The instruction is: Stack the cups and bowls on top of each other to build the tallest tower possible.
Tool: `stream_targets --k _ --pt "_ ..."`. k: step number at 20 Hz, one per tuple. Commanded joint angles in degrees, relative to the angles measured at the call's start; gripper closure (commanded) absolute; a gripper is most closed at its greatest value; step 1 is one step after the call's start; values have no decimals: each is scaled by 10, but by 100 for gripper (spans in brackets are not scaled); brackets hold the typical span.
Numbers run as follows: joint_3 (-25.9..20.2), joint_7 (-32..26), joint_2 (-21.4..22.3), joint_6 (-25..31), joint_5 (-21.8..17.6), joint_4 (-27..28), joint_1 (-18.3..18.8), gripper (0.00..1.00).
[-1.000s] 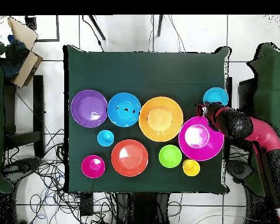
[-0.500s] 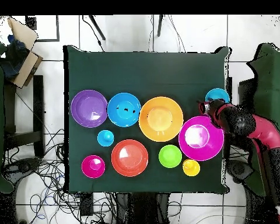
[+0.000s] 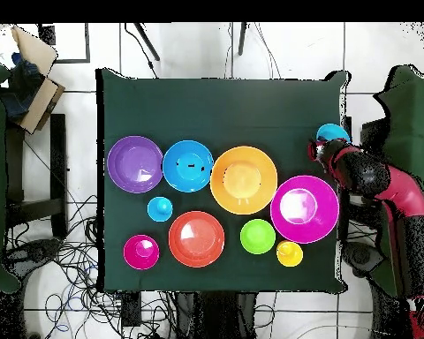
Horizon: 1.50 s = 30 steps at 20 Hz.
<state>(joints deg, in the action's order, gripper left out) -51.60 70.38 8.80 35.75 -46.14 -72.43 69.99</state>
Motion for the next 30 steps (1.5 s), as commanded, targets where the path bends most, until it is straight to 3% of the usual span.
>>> stream_targets --k 1,19,21,26,30 --pt "25 -165 -34 -8 -55 48 -43 100" --pt "27 -146 23 9 -40 -25 -28 100" --pt "31 -128 54 12 -36 -54 -22 100" --pt "43 -58 182 43 -6 -155 -8 100" --pt "46 -37 239 62 17 -196 -3 100"
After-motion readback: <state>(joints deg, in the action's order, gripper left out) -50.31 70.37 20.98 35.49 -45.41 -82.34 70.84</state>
